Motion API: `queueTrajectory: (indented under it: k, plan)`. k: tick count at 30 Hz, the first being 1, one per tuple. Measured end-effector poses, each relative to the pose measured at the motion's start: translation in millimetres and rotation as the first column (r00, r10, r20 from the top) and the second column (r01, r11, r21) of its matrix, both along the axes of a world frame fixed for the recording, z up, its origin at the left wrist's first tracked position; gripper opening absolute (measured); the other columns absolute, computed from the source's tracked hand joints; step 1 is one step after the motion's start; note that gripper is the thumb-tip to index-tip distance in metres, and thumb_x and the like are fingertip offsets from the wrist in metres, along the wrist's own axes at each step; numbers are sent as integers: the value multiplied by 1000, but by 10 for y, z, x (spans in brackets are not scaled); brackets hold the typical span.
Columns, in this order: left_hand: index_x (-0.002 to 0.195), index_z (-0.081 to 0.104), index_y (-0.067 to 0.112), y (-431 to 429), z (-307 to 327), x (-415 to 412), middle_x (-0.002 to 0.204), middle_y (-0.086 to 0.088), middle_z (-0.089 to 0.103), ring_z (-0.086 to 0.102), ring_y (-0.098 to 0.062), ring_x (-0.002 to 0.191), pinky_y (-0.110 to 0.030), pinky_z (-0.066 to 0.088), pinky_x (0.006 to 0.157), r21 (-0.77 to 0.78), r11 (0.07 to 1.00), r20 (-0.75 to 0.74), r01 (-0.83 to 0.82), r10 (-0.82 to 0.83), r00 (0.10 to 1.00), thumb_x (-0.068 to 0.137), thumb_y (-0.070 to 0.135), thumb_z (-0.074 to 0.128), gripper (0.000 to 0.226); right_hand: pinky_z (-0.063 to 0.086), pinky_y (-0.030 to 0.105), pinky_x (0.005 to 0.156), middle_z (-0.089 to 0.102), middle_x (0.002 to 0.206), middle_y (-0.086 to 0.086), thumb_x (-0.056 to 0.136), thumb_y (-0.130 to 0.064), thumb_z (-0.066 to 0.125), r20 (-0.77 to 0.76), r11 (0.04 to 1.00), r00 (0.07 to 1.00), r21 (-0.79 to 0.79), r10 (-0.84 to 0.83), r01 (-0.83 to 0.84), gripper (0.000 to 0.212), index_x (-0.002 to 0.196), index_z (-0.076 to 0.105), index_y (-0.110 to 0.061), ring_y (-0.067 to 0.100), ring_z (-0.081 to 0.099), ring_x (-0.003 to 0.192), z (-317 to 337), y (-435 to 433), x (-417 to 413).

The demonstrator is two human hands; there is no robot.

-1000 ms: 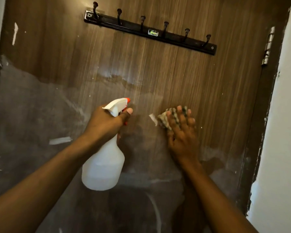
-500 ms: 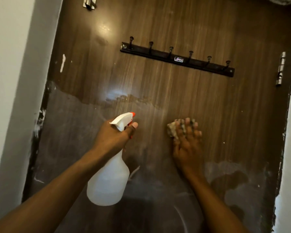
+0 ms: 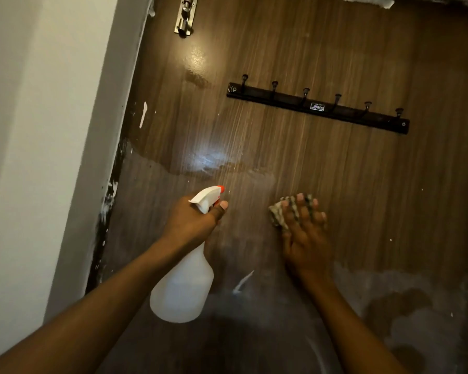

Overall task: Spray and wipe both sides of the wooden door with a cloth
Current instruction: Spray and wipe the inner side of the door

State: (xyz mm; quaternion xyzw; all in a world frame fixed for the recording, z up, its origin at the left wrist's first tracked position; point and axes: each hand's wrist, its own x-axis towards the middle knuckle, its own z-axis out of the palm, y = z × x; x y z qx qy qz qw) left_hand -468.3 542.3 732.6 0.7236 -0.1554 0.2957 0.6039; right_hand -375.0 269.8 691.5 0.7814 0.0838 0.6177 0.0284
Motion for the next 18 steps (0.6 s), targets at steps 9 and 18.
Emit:
queueTrajectory:
  k: [9, 18]
  plan:
    - [129, 53, 13, 276, -43, -144, 112, -14, 66, 64, -29, 100, -40, 53, 83, -6, 996, -22, -85, 85, 996, 82, 43, 62, 57, 22, 55, 120, 23, 164, 9, 102, -31, 41, 55, 998, 997, 38, 45, -47, 53, 154, 32, -24, 38, 14, 151, 541, 1033, 209]
    - [130, 51, 11, 662, -170, -163, 115, -15, 65, 63, -33, 101, -39, 52, 85, 3, 990, -35, -139, 139, 990, 85, 38, 61, 54, 18, 53, 121, 24, 163, 9, 97, -28, 41, 68, 977, 997, 207, 39, -53, 58, 154, 35, -21, 37, 14, 151, 360, 865, 149]
